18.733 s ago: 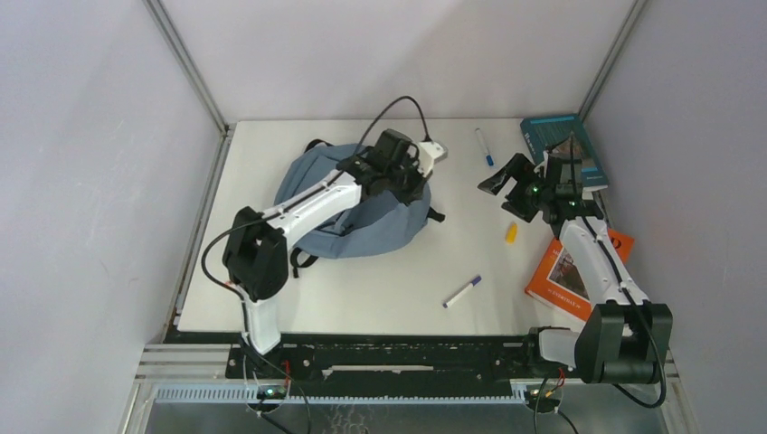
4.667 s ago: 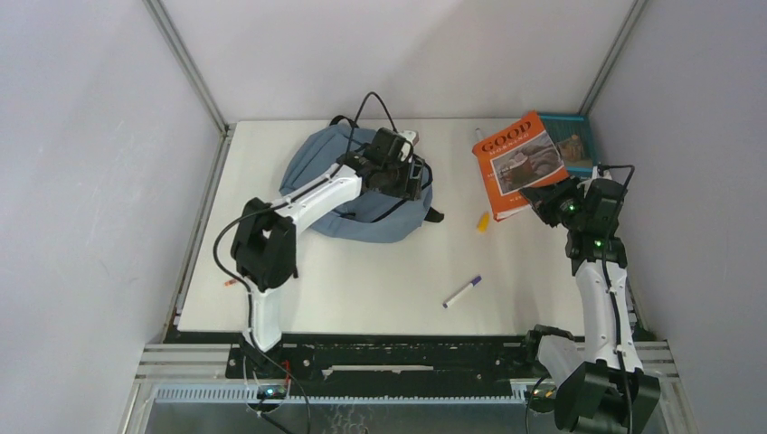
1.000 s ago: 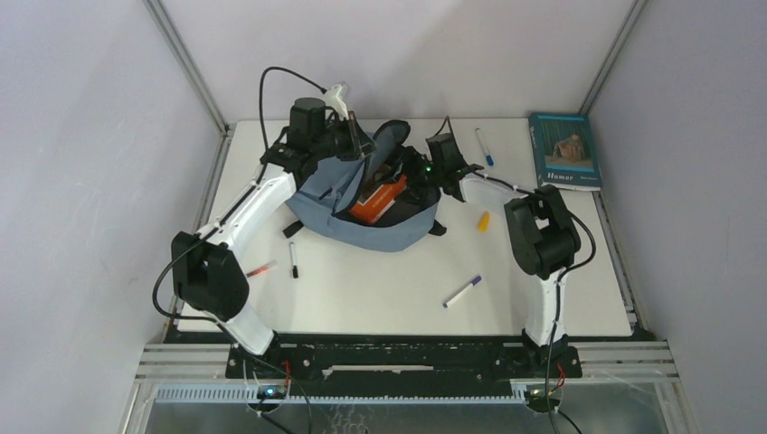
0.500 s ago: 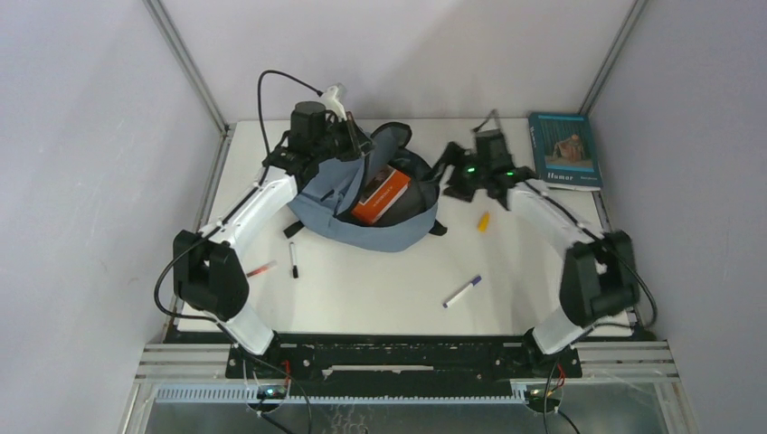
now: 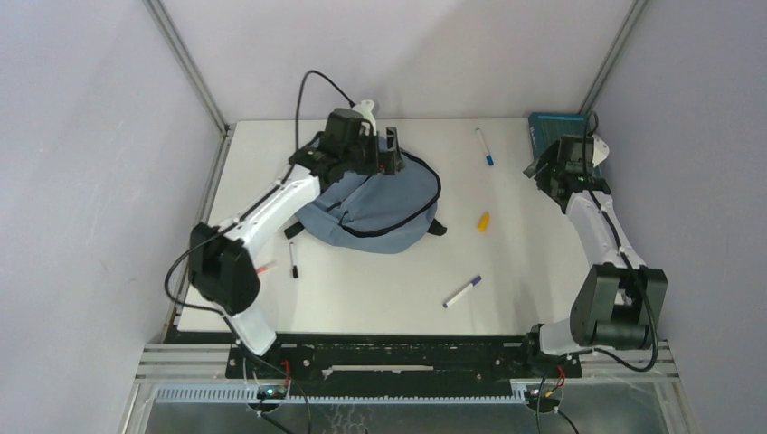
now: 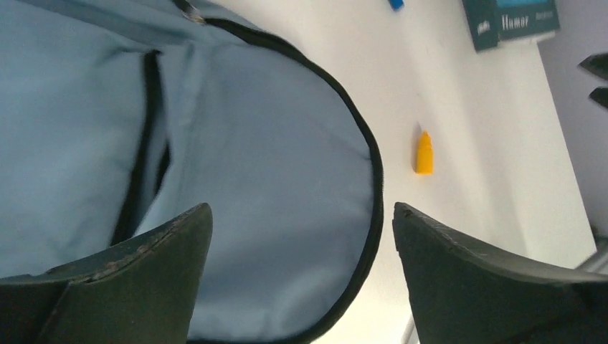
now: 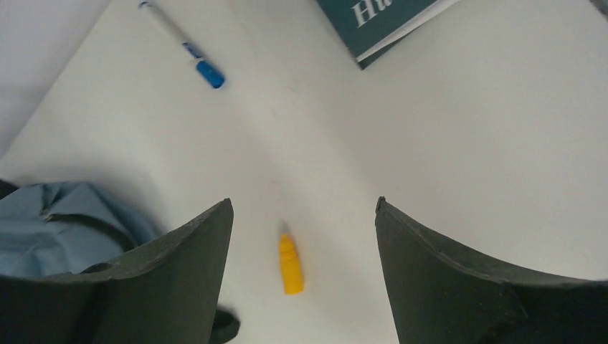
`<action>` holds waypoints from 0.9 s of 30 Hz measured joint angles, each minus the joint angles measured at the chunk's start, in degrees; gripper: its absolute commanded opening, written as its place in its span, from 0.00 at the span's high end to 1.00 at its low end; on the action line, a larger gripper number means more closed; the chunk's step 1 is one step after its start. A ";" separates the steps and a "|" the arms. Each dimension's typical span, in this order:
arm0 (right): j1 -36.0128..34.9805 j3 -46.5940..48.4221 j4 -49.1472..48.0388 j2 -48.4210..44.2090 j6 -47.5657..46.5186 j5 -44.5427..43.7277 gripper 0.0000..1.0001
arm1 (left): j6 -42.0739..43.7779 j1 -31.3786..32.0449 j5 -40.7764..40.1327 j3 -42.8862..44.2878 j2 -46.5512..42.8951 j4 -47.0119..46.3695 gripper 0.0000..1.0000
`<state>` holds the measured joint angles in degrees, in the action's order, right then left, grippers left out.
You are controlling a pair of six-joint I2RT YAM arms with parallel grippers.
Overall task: Pack the student bag
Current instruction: Move the book to the center of the board.
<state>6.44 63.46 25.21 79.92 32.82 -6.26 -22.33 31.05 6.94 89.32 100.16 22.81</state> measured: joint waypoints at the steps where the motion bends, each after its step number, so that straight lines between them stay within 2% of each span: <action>1: 0.37 0.04 -0.46 1.18 -0.31 -0.96 0.19 | 0.48 -0.20 -1.22 -0.11 -1.49 0.68 0.00; 5: 0.68 6.47 1.36 9.75 -4.22 -4.55 0.19 | 2.23 -0.79 -5.14 -0.68 -10.88 1.88 0.00; 10: 0.81 31.10 7.21 30.23 -13.20 -8.59 0.18 | 1.33 -0.85 -5.70 -5.70 -22.75 -1.07 0.00; 14: 0.81 53.96 15.02 48.19 -20.50 -11.50 0.18 | -1.22 -0.85 -5.14 -11.89 -24.24 -3.41 0.00; 17: 0.66 61.13 19.37 55.52 -24.24 -13.03 0.17 | -2.82 -0.85 -4.79 -14.62 -21.97 -3.06 0.00; 20: 0.66 62.53 22.75 59.25 -26.97 -14.38 0.19 | -3.72 -0.85 -4.70 -15.54 -20.20 -2.47 0.01; 24: 0.81 63.45 24.61 61.99 -28.85 -16.52 0.30 | -4.61 -0.85 -4.76 -15.72 -19.96 -2.73 0.01; 27: 1.03 63.78 24.92 62.10 -29.18 -17.66 0.59 | -4.85 -0.85 -4.76 -15.72 -19.96 -2.97 0.01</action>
<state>7.46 127.24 50.13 142.02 3.64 -23.92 -27.18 30.20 2.17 73.60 80.20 19.84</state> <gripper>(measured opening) 0.626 0.993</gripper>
